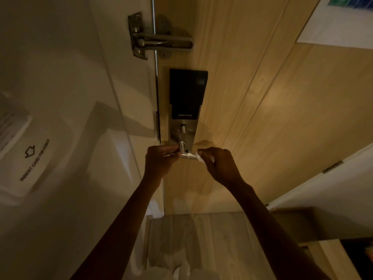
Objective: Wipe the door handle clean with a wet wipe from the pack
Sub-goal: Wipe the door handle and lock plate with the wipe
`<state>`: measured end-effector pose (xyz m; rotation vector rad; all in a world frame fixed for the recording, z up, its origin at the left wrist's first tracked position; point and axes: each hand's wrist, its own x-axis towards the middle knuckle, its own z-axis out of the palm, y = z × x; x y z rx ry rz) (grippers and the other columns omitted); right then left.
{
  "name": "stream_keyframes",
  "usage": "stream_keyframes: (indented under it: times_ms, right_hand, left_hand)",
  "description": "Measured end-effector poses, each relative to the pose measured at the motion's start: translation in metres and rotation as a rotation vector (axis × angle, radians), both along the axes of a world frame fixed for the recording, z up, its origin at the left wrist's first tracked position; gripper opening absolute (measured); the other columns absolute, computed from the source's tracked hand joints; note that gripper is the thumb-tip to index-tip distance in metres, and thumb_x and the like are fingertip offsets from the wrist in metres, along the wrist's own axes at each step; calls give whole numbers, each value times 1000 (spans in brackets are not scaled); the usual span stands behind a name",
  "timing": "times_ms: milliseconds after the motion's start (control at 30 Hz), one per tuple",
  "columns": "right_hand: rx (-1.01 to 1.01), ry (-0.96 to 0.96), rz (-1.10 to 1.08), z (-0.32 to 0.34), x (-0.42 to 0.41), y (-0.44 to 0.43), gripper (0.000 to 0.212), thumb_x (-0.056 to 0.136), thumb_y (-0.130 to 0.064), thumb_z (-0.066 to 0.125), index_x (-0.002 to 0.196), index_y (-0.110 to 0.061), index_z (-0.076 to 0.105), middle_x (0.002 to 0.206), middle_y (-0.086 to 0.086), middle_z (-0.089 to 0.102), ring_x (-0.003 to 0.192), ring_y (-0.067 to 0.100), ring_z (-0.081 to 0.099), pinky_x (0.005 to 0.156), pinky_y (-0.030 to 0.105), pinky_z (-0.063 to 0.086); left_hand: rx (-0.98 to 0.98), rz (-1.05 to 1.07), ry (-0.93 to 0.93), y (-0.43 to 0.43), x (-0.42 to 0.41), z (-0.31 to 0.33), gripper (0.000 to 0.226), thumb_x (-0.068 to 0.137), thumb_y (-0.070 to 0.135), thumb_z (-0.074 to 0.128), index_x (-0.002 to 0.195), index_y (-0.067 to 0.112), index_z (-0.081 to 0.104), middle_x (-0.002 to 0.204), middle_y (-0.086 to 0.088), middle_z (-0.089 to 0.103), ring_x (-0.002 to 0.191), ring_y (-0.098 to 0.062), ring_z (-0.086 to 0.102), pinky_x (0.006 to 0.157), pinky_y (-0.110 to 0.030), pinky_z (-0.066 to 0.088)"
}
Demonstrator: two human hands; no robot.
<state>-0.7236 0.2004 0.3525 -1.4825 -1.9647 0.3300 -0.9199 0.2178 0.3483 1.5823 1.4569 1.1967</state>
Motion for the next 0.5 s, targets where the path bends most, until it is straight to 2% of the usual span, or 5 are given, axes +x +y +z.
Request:
stream_keyframes:
  times_ms: [100, 233, 333, 400, 500]
  right_hand:
    - [-11, 11, -12, 0, 1, 2, 25, 96, -34, 56, 99, -18, 76, 88, 6, 76, 72, 19, 69, 67, 37, 53]
    - [-68, 39, 23, -3, 8, 1, 25, 94, -35, 60, 109, -21, 73, 102, 1, 75, 81, 11, 69, 74, 34, 54]
    - [-85, 93, 30, 0, 19, -1, 21, 91, -32, 64, 107, -22, 73, 99, -2, 76, 75, 2, 65, 72, 30, 53]
    - [-51, 81, 32, 2, 13, -1, 18, 92, -27, 63, 102, -18, 74, 93, 2, 76, 75, 9, 67, 70, 31, 52]
    - [34, -57, 80, -4, -7, -4, 25, 97, -28, 52, 100, -13, 72, 84, 5, 73, 72, 17, 66, 71, 35, 51]
  left_hand:
    - [-28, 1, -34, -1, 1, 0, 27, 78, 5, 76, 106, 6, 73, 90, 5, 71, 74, 11, 65, 71, -4, 49]
    - [-26, 2, -34, 1, -1, -2, 27, 78, 8, 77, 105, 6, 74, 92, 0, 74, 77, 4, 67, 72, -6, 50]
    - [-26, -4, -32, 2, -2, -3, 27, 78, 9, 77, 104, 9, 74, 91, 2, 74, 74, 11, 66, 72, -6, 50]
    - [-32, -12, -31, 3, -3, -3, 27, 78, 9, 77, 104, 10, 74, 90, 3, 74, 74, 13, 65, 71, -6, 50]
    - [-50, -32, -41, 5, -4, -1, 27, 77, 6, 77, 104, 7, 74, 90, 3, 73, 72, 14, 65, 69, -5, 50]
